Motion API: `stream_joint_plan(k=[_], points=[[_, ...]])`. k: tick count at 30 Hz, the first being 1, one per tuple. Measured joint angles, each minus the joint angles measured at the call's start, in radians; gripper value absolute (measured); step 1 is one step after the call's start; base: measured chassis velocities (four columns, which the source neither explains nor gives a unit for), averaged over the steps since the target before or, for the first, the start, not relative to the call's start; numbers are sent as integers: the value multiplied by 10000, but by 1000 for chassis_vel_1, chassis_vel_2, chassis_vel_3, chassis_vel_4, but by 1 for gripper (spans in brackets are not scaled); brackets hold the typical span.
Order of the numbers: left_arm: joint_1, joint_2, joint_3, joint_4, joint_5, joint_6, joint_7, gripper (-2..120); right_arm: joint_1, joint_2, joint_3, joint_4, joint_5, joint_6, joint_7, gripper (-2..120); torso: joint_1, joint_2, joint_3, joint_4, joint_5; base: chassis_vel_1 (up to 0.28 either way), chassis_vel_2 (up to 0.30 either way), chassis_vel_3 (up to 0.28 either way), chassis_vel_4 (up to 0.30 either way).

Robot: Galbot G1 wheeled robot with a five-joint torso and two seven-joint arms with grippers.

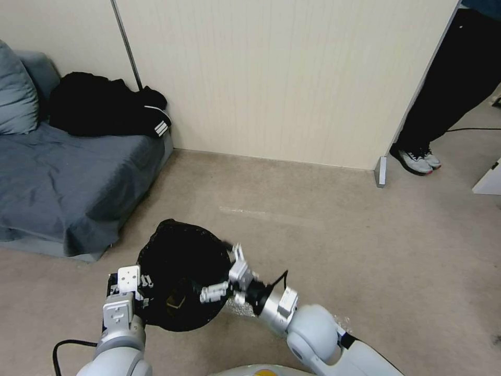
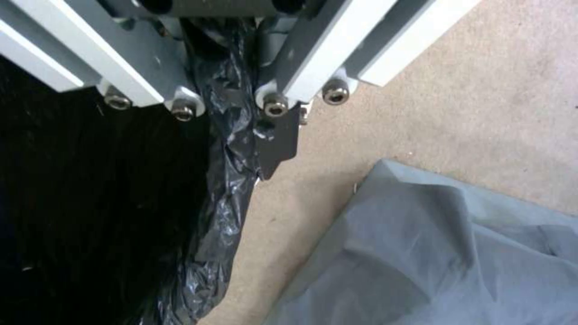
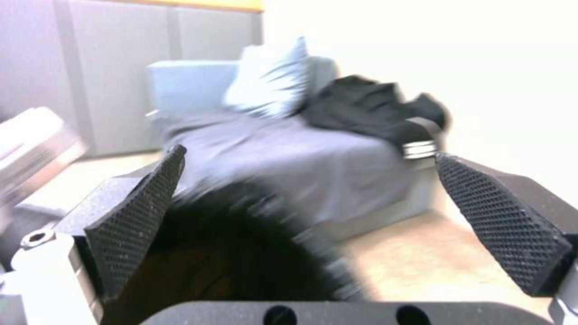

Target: Pick up the trash bin, then pick up the garbage from the floor and place it into the trash bin.

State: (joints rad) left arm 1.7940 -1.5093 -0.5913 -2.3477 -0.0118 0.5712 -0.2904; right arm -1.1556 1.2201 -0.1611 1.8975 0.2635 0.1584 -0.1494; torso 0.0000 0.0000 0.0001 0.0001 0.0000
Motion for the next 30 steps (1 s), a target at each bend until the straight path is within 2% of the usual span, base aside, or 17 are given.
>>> stream_joint_plan(k=[1, 4, 11, 19, 30], points=[[0, 0, 0, 0, 0, 0, 0, 1, 0, 0, 0, 0, 0, 0, 0, 100, 0, 0, 0, 0, 0, 0, 0, 0, 0], [-32, 52, -63, 41, -146, -144, 58, 1, -101, 302, 629, 66, 41, -284, 869, 100, 1, 0, 0, 0, 1, 0, 0, 0, 0], [-107, 112, -143, 119, -336, -341, 168, 1, -801, 578, 1771, 79, -77, -394, 1516, 100, 0, 0, 0, -3, 0, 0, 0, 0, 0], [-235, 175, -292, 199, -443, -395, 180, 1, -1714, 582, 2648, 439, -184, -343, 1659, 100, 0, 0, 0, -1, 1, 0, 0, 0, 0], [-261, 196, -346, 205, -594, -418, 177, 1, -2110, 904, 2843, 360, -573, -171, 1663, 100, 0, 0, 0, -1, 1, 0, 0, 0, 0]])
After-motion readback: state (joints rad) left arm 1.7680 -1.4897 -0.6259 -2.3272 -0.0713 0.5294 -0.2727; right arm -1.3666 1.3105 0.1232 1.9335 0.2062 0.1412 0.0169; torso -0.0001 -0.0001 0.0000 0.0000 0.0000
